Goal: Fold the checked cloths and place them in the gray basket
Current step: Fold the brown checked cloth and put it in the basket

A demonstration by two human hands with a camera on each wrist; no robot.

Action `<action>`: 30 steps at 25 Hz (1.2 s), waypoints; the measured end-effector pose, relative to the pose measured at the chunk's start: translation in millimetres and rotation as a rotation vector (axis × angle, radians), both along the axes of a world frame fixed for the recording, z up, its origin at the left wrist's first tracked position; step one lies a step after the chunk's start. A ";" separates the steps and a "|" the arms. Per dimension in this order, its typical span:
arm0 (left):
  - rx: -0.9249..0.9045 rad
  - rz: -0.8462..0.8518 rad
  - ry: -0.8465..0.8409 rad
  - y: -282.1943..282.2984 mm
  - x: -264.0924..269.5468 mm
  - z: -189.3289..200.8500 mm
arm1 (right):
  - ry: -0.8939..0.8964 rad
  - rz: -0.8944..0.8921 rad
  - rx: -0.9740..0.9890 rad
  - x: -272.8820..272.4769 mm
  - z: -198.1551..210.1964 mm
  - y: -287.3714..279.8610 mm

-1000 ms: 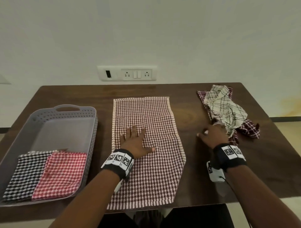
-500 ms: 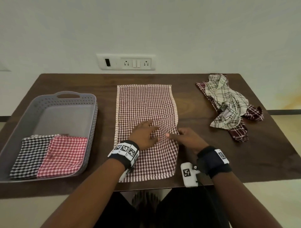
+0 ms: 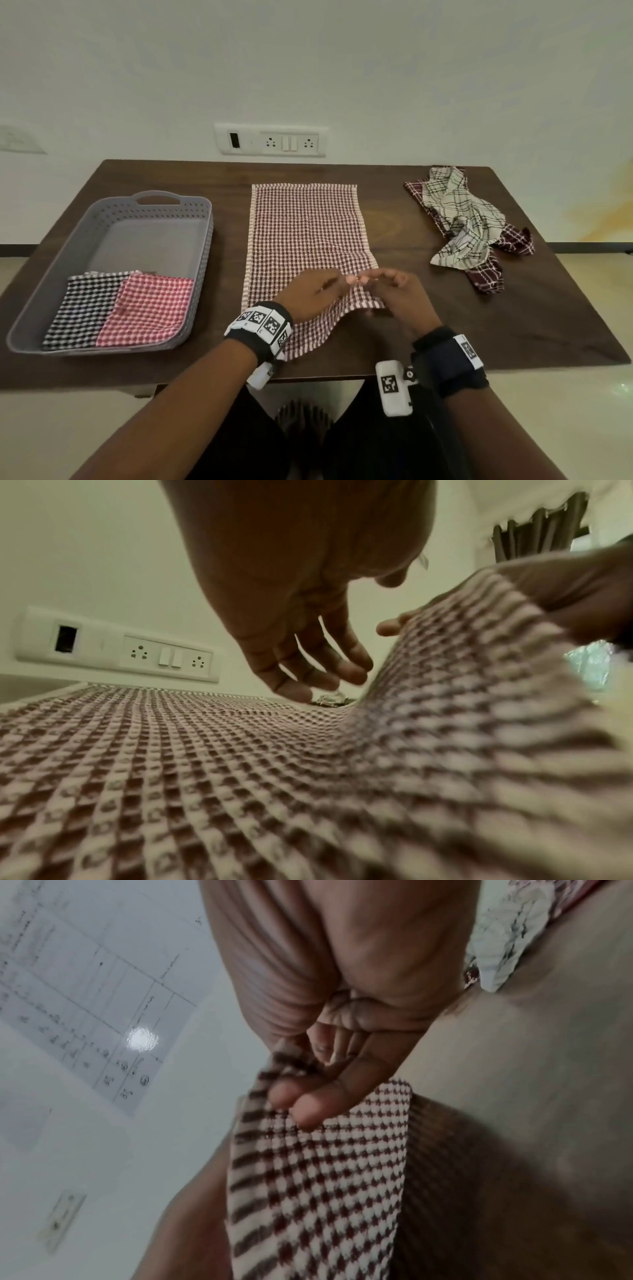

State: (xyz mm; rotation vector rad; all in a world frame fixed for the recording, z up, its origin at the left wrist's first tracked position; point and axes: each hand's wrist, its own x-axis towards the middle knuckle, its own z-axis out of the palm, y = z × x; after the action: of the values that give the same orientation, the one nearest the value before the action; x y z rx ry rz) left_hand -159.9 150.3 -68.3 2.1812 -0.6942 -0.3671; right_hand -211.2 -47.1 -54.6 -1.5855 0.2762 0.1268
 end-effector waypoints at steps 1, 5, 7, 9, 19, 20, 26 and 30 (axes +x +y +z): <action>0.014 -0.025 0.066 2.2 -9.3 1.0 | 0.015 -0.038 0.084 2.7 2.3 3.5; 0.371 0.050 -0.021 31.3 -26.0 -13.6 | 0.049 -0.028 0.290 10.5 1.8 3.4; 0.334 0.167 0.004 57.3 -23.3 -13.4 | -0.013 -0.047 0.281 11.0 -4.5 -5.7; 0.291 0.254 0.069 86.8 -20.3 -11.3 | -0.091 -0.106 0.095 6.5 -11.1 -12.3; -0.545 0.606 0.392 121.2 -11.7 9.6 | -0.306 -0.192 -0.209 -8.2 4.4 -17.2; -0.507 0.591 0.391 123.0 -13.2 12.3 | -0.309 -0.185 -0.220 -13.5 6.1 -18.7; -0.352 0.450 0.444 141.8 -24.7 35.7 | -0.217 0.006 -0.279 -15.7 14.1 -38.8; -0.376 0.689 0.373 122.1 17.3 30.7 | -0.072 -0.068 -0.295 32.9 -9.4 -32.4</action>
State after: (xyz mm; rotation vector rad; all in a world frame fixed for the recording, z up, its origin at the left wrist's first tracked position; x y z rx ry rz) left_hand -142.5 272.4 -37.5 1.7825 0.1946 -0.2387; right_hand -178.4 -79.5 -64.0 -1.8667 0.3024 -0.0250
